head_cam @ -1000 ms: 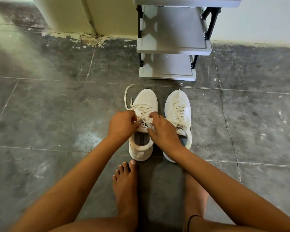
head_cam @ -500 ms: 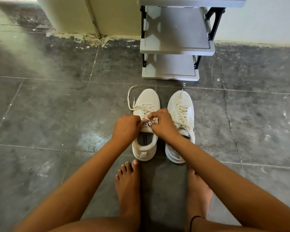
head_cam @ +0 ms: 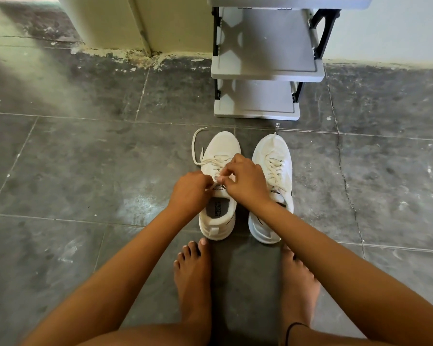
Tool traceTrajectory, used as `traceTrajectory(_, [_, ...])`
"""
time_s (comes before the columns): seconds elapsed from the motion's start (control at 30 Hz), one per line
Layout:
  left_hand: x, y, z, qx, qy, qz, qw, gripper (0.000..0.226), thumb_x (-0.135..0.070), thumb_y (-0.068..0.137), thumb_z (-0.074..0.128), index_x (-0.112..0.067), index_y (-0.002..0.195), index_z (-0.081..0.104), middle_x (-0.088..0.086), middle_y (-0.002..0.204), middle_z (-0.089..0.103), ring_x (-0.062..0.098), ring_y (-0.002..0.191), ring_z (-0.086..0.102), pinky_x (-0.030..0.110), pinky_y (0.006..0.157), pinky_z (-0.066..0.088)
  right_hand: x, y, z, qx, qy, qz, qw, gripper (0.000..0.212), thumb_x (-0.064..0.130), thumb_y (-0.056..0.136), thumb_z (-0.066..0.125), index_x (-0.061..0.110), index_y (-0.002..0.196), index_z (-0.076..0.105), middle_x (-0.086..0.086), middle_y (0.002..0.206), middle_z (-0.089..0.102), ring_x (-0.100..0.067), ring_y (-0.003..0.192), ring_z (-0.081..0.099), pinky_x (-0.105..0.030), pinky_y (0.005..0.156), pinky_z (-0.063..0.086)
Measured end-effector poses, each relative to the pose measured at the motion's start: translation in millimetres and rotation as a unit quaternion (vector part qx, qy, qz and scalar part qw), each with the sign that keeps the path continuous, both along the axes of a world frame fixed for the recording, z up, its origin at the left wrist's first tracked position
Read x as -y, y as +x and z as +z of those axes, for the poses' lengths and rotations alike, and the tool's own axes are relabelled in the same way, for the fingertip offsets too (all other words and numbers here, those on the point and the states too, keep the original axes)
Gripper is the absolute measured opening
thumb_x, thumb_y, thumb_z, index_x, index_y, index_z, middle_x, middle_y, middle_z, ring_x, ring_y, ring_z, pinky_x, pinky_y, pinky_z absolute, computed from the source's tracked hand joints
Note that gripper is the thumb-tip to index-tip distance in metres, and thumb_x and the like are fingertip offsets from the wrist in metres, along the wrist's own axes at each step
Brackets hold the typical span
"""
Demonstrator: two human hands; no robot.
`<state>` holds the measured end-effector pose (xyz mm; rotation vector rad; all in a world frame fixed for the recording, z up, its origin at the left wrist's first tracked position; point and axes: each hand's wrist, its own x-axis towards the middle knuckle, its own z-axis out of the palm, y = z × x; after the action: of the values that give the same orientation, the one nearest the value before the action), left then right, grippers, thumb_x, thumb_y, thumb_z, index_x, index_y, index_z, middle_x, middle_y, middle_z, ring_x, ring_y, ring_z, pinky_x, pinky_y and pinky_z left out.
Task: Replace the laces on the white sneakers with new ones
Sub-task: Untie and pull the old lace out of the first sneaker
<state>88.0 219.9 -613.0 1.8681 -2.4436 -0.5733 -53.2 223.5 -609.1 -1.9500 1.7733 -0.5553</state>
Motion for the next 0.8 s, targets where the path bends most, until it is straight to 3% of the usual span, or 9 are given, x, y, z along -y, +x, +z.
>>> traceTrajectory(0.1, [-0.9, -0.7, -1.3, 0.003, -0.006, 0.001, 1.0, 0.024, -0.022, 0.092, 0.056, -0.012, 0.111, 0.067, 0.01, 0.104, 0.064, 0.029, 0.09, 0.06, 0.036, 0.074, 0.049, 11.0, 7.9, 5.2, 0.153, 0.083, -0.048, 0.984, 0.012, 0.022, 0.081, 0.07, 0.012, 0.086, 0.072, 0.001, 0.09, 0.057, -0.017, 0.086, 0.057, -0.031, 0.079, 0.043])
traceTrajectory(0.17, [-0.6, -2.0, -1.8, 0.004, -0.009, -0.007, 1.0, 0.024, -0.022, 0.091, 0.057, -0.012, 0.11, 0.067, 0.011, 0.103, 0.063, 0.029, 0.09, 0.06, 0.036, 0.072, 0.048, 11.0, 3.0, 5.5, 0.175, 0.103, -0.058, 0.978, 0.013, 0.024, 0.081, 0.071, 0.013, 0.088, 0.073, 0.0, 0.093, 0.058, -0.018, 0.088, 0.058, -0.03, 0.08, 0.044])
traceTrajectory(0.27, [0.9, -1.7, -3.2, -0.012, -0.001, -0.001, 1.0, 0.022, -0.024, 0.09, 0.058, -0.012, 0.105, 0.068, 0.01, 0.1, 0.063, 0.028, 0.086, 0.06, 0.035, 0.071, 0.048, 5.5, -14.8, 3.9, -0.013, 0.064, 0.003, 0.998, 0.023, 0.04, 0.081, 0.068, 0.025, 0.098, 0.072, 0.003, 0.102, 0.059, -0.018, 0.099, 0.053, -0.034, 0.083, 0.039])
traceTrajectory(0.33, [1.2, 1.1, -3.9, -0.032, 0.008, 0.01, 0.999, 0.021, -0.024, 0.089, 0.06, -0.012, 0.104, 0.069, 0.009, 0.099, 0.064, 0.027, 0.084, 0.061, 0.036, 0.073, 0.05, 2.4, -18.0, 5.0, -0.131, 0.016, 0.07, 0.989, 0.027, 0.043, 0.084, 0.062, 0.03, 0.108, 0.069, 0.003, 0.107, 0.06, -0.02, 0.103, 0.05, -0.033, 0.082, 0.033])
traceTrajectory(0.5, [1.2, 1.1, -2.8, -0.04, 0.011, 0.014, 0.999, 0.02, -0.022, 0.089, 0.06, -0.011, 0.102, 0.07, 0.01, 0.098, 0.066, 0.027, 0.083, 0.062, 0.034, 0.072, 0.05, -3.1, -2.5, 7.5, -0.264, -0.086, 0.151, 0.949, 0.027, 0.027, 0.093, 0.048, 0.019, 0.111, 0.067, -0.002, 0.111, 0.058, -0.025, 0.106, 0.045, -0.036, 0.082, 0.027])
traceTrajectory(0.57, [-0.7, -1.3, -4.7, -0.035, 0.002, 0.024, 0.999, 0.019, -0.023, 0.089, 0.059, -0.011, 0.099, 0.07, 0.01, 0.097, 0.066, 0.027, 0.083, 0.062, 0.034, 0.07, 0.049, -2.1, 2.8, 11.0, -0.206, -0.074, 0.11, 0.969, 0.026, 0.029, 0.091, 0.05, 0.018, 0.105, 0.069, 0.0, 0.106, 0.058, -0.024, 0.107, 0.043, -0.036, 0.082, 0.025])
traceTrajectory(0.7, [-4.2, -5.0, -10.3, -0.036, -0.011, 0.036, 0.999, 0.019, -0.023, 0.089, 0.059, -0.013, 0.1, 0.071, 0.01, 0.096, 0.067, 0.028, 0.084, 0.061, 0.035, 0.071, 0.051, 7.4, 9.4, 17.5, 0.054, 0.001, -0.027, 0.998, 0.015, 0.028, 0.085, 0.061, 0.02, 0.091, 0.071, 0.002, 0.097, 0.061, -0.022, 0.103, 0.048, -0.032, 0.078, 0.027])
traceTrajectory(0.73, [-3.5, -4.5, -10.8, -0.038, -0.009, 0.036, 0.999, 0.02, -0.024, 0.089, 0.059, -0.013, 0.101, 0.071, 0.01, 0.097, 0.067, 0.028, 0.086, 0.061, 0.036, 0.073, 0.051, 6.8, 7.2, 16.1, 0.063, 0.018, -0.035, 0.997, 0.014, 0.029, 0.085, 0.062, 0.02, 0.092, 0.071, 0.002, 0.099, 0.061, -0.022, 0.104, 0.048, -0.031, 0.079, 0.028])
traceTrajectory(0.8, [-1.3, -2.0, -11.9, -0.047, -0.002, 0.04, 0.998, 0.021, -0.025, 0.088, 0.06, -0.014, 0.102, 0.071, 0.009, 0.098, 0.068, 0.027, 0.087, 0.061, 0.036, 0.074, 0.051, 3.0, -2.7, 10.3, -0.021, 0.037, -0.006, 0.999, 0.022, 0.036, 0.085, 0.061, 0.024, 0.102, 0.068, 0.003, 0.108, 0.06, -0.022, 0.108, 0.047, -0.033, 0.083, 0.03])
